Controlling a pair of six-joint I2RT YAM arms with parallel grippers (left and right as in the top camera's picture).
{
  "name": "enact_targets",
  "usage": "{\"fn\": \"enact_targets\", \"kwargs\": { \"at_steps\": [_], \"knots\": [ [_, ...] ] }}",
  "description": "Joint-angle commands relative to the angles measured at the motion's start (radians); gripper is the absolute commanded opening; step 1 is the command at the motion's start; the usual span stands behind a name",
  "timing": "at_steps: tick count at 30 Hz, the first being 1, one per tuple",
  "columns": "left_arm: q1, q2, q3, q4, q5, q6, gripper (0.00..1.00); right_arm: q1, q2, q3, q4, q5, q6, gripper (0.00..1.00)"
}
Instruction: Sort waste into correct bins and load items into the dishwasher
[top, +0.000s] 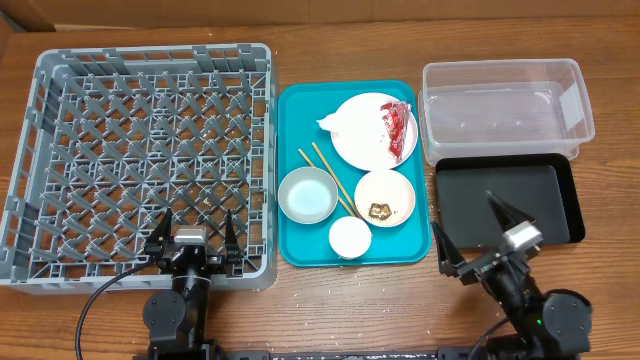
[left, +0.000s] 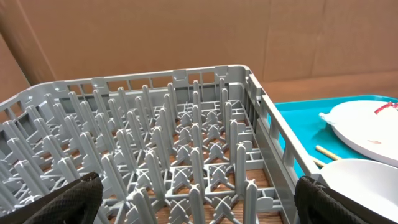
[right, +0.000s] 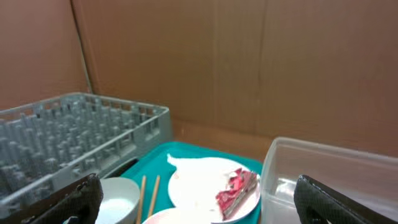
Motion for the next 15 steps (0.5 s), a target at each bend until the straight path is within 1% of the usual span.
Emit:
{"fn": "enact_targets", "kwargs": {
  "at_steps": [1,11,15],
  "knots": [
    [0.004,-0.011,-0.004,-0.001,0.004,-0.006,1.0,-0.003,0.078,0.106,-0.04,-0.025,0.003,1.0],
    [0.004,-0.011,-0.004,-0.001,0.004,-0.006,1.0,-0.001,0.424,0.348,-0.069,-0.107,0.003,1.0],
    [0.004,-0.011,-0.004,-0.001,0.003,-0.006,1.0,-0.001,0.592,0.498,-0.141,-0.117,0.004,1.0]
  ]
}}
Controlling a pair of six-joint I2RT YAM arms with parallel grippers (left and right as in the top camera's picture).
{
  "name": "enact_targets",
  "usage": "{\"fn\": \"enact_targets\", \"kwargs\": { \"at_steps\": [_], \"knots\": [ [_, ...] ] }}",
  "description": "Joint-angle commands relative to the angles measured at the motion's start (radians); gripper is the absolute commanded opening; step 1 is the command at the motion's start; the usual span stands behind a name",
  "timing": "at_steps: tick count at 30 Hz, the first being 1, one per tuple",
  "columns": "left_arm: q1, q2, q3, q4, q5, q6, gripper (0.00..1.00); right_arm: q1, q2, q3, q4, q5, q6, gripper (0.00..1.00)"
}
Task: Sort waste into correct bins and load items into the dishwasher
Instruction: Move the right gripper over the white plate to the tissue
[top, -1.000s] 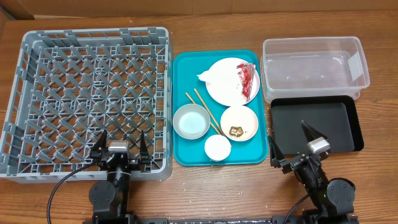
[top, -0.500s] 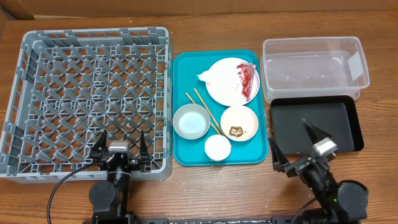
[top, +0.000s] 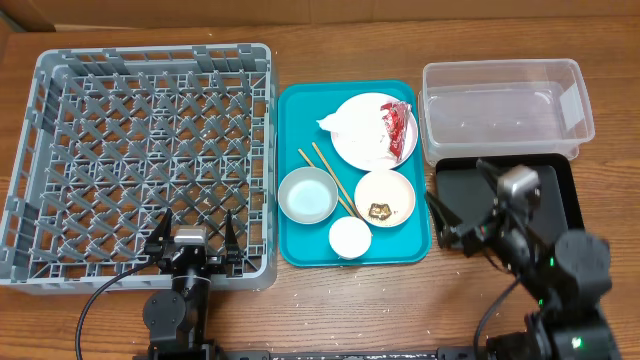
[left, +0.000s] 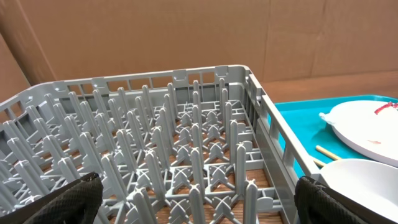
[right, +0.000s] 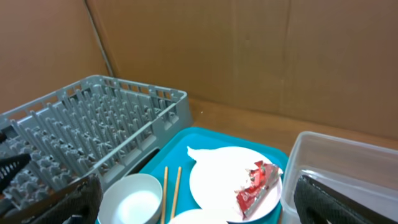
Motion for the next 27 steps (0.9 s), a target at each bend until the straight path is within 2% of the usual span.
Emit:
{"fn": "enact_targets", "kwargs": {
  "at_steps": [1,13,16,21,27],
  "knots": [
    [0.004,-0.011,-0.004,-0.001,0.004,-0.006,1.0,-0.001,0.134,0.156,-0.055,-0.022,0.002,1.0],
    [0.004,-0.011,-0.004,-0.001,0.004,-0.006,1.0,0.036,0.755,0.852,-0.542,-0.07,0.002,1.0],
    [0.004,-0.011,-0.004,-0.001,0.003,-0.006,1.0,0.1,0.855,0.964,-0.611,-0.021,0.002,1.0],
    [0.004,-0.011,-0.004,-0.001,0.003,-0.006,1.0,0.204,1.028,1.142,-0.764,0.177,0.002,1.0],
    [0.004,-0.011,-0.004,-0.001,0.003,-0.006,1.0,0.227,1.17,1.192,-0.838,0.106,0.002,1.0]
  ]
}}
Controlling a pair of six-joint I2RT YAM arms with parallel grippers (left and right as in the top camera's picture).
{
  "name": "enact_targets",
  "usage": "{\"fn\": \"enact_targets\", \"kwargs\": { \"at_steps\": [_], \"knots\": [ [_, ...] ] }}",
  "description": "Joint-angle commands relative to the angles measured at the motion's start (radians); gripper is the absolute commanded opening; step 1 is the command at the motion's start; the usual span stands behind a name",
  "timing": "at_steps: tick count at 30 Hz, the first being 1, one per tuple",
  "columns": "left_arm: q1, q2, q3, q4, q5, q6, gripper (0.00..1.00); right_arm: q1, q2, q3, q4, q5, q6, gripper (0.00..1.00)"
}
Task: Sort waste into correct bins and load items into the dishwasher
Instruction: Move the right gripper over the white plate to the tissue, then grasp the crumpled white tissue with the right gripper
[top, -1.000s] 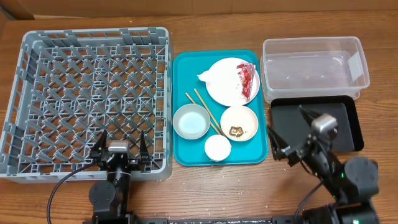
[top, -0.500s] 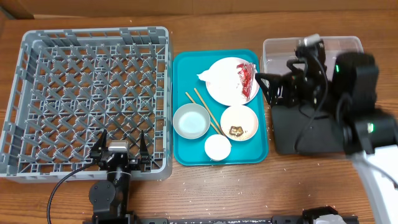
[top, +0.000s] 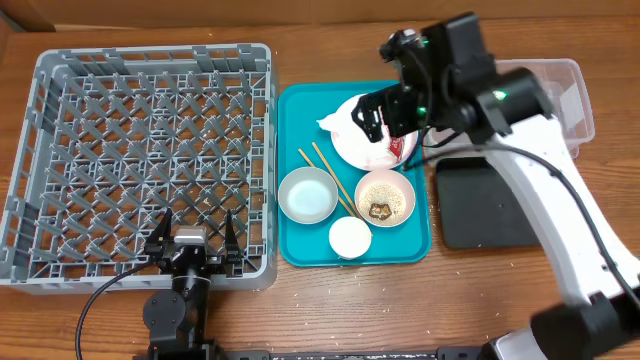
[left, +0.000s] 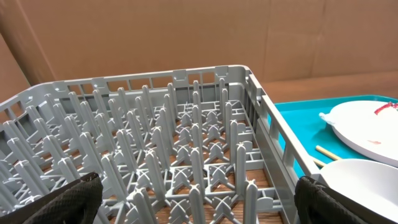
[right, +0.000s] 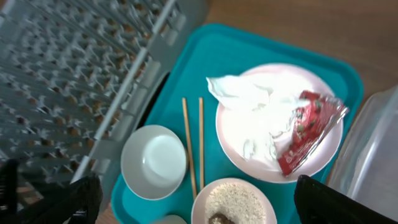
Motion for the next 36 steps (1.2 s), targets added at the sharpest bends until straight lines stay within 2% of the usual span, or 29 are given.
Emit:
{"fn": "enact_targets", "kwargs": {
  "at_steps": [1,7,13,16,27,36],
  "knots": [
    [0.004,-0.011,-0.004,-0.001,0.003,-0.006,1.0,0.004,0.071,0.03,0.008,-0.043,-0.001,1.0],
    [0.004,-0.01,-0.004,-0.001,0.003,-0.006,1.0,0.009,0.159,0.024,0.107,-0.146,0.002,1.0],
    [0.004,-0.011,-0.004,-0.001,0.003,-0.006,1.0,0.06,0.262,0.024,0.186,0.259,0.166,1.0],
    [0.004,-0.01,-0.004,-0.001,0.004,-0.006,1.0,0.072,0.318,0.024,0.21,0.367,0.216,1.0],
    [0.004,-0.011,-0.004,-0.001,0.004,-0.006,1.0,0.072,0.476,0.024,0.261,0.58,0.286,1.0],
    [0.004,-0.011,-0.004,-0.001,0.004,-0.006,1.0,0.067,0.542,0.024,0.28,0.587,0.289,1.0]
  ]
}}
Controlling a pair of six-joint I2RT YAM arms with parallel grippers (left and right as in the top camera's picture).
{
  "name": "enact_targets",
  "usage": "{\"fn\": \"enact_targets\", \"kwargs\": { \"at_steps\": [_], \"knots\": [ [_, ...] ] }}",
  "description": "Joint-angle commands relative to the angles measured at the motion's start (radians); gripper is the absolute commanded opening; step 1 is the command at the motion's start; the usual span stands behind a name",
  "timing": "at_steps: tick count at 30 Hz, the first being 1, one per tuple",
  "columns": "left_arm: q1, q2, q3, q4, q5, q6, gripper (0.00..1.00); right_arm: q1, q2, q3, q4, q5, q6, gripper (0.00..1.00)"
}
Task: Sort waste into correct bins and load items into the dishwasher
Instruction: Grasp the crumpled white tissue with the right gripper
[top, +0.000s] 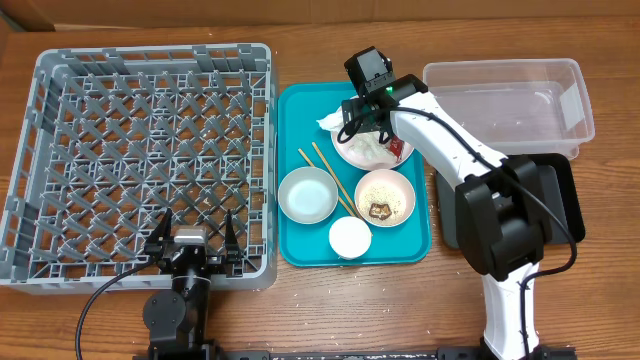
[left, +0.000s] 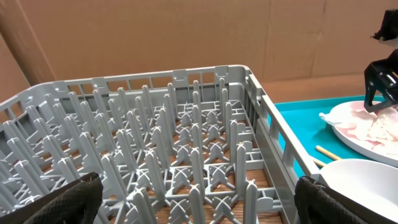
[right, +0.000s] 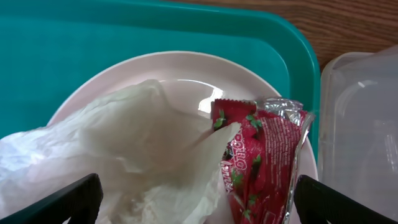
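A pink plate (top: 372, 135) at the back of the teal tray (top: 300, 110) holds a crumpled white napkin (right: 124, 143) and a red wrapper (right: 261, 162). My right gripper (right: 199, 208) hangs open just above this plate, one finger to each side of the napkin and wrapper, gripping nothing; overhead, the right gripper (top: 366, 120) covers part of the plate. My left gripper (left: 199, 199) rests open at the near edge of the grey dish rack (top: 140, 150), which holds nothing.
On the tray also lie two chopsticks (top: 330, 180), a white bowl (top: 307, 194), a small dish with food scraps (top: 385, 197) and a small cup (top: 350, 236). A clear plastic bin (top: 505, 100) stands at the back right, with a black tray (top: 560, 200) in front of it.
My right gripper was high over the tray and is now down close over the pink plate, open around the napkin and wrapper. The left arm has not moved.
My right arm first rested at the front right by the black tray. It was then raised above that tray, then high over the teal tray's plate. Now it is low over the plate. The left gripper stayed open at the rack throughout.
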Motion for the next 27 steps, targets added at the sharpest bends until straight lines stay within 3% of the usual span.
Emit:
{"fn": "enact_targets", "kwargs": {
  "at_steps": [1,12,14,19,23,24,27],
  "knots": [
    [0.004,-0.011,-0.004,-0.001,0.004,-0.006,1.0,-0.006,0.054,0.023,0.0,0.032,0.017,1.0],
    [0.004,-0.011,-0.004,-0.001,0.004,-0.006,1.0,-0.006,0.113,0.016,-0.007,-0.018,0.04,1.0],
    [0.004,-0.011,-0.004,-0.001,0.004,-0.006,1.0,-0.006,0.113,0.015,-0.008,-0.035,0.039,0.96],
    [0.004,-0.011,-0.004,-0.001,0.004,-0.006,1.0,-0.006,0.113,0.015,-0.021,-0.097,0.039,0.57],
    [0.004,-0.011,-0.004,-0.001,0.004,-0.006,1.0,-0.006,0.113,0.015,-0.039,-0.134,0.038,0.09],
    [0.004,-0.011,-0.004,-0.001,0.004,-0.006,1.0,-0.006,0.112,0.016,-0.046,-0.14,0.038,0.04],
    [0.004,-0.01,-0.004,-0.001,0.004,-0.006,1.0,-0.006,0.104,0.032,-0.077,-0.145,0.038,0.04]
  ]
}}
